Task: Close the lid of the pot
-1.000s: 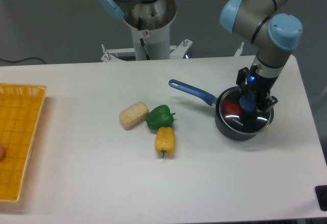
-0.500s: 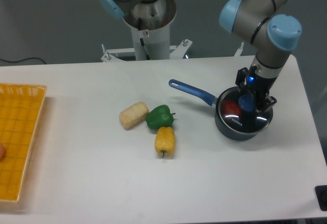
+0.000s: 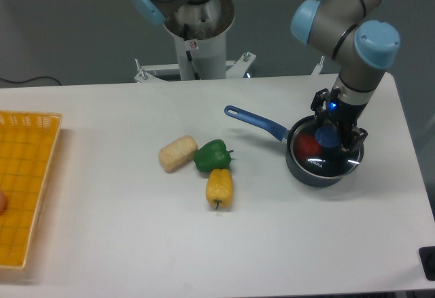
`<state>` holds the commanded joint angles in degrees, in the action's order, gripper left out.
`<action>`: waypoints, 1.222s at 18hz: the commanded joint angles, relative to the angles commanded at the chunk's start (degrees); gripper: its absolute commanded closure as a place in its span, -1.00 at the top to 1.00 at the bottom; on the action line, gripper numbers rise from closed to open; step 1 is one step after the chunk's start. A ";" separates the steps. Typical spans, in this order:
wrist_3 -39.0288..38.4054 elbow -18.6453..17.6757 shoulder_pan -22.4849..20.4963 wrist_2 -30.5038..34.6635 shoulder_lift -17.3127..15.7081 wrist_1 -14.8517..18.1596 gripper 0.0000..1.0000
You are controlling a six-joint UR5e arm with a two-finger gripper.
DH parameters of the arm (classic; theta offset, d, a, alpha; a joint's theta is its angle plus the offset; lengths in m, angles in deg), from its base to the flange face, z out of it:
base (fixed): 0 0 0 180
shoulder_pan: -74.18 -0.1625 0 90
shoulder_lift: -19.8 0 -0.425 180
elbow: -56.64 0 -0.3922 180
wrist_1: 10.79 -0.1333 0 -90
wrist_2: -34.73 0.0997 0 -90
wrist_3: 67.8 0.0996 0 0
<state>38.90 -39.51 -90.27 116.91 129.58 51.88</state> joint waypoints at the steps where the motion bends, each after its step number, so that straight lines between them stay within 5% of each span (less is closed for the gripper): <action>1: -0.17 0.09 0.00 0.00 0.09 0.00 0.74; 4: -0.79 0.17 0.17 0.17 0.17 0.09 0.98; 16: -8.51 3.42 0.97 0.35 -0.35 1.23 1.00; 22: -8.44 6.77 1.14 6.14 -5.97 12.12 1.00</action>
<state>30.46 -32.74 -89.12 123.06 123.61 63.99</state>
